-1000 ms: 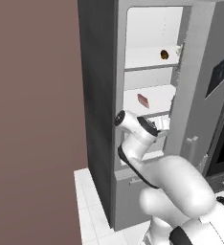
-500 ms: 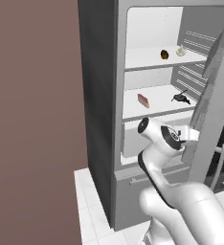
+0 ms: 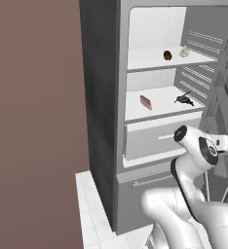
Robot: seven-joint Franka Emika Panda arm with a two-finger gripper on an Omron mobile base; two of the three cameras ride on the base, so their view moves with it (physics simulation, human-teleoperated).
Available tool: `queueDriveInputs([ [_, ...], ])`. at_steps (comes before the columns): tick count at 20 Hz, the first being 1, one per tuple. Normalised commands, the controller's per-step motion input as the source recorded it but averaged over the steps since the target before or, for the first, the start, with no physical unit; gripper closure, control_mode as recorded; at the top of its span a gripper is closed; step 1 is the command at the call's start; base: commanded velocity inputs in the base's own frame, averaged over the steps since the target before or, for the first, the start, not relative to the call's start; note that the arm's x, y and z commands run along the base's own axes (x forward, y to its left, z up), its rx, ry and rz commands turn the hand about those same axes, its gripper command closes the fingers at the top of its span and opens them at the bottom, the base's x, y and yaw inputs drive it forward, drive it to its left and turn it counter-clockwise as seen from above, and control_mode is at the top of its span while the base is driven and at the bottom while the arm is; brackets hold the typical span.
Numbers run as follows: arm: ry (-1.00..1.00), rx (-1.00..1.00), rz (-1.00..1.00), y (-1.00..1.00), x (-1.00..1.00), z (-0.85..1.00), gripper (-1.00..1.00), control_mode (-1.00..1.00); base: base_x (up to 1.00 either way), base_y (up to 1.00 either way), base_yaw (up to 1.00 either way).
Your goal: Gather the sweet potato and garlic from the fridge and place them on a tray on the dining counter. Then gather the fish and steak from the fridge and place them on the other tray.
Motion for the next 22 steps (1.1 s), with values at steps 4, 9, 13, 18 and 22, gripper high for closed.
queueDriveInputs([
  [4, 0.00, 0.00, -0.04, -1.00, -0.02, 0.00, -1.00, -1.00, 0.00, 0.00, 0.00],
  [9, 0.01, 0.01, 0.00, -1.00, 0.06, 0.00, -1.00, -1.00, 0.00, 0.00, 0.00],
  [13, 0.03, 0.06, 0.00, -0.89, 0.26, 0.00, -1.00, -1.00, 0.00, 0.00, 0.00],
  [18, 0.03, 0.13, 0.00, -0.95, 0.39, 0.00, -1.00, -1.00, 0.00, 0.00, 0.00],
  [22, 0.06, 0.17, 0.00, -0.88, 0.51, 0.00, -1.00, -1.00, 0.00, 0.00, 0.00],
])
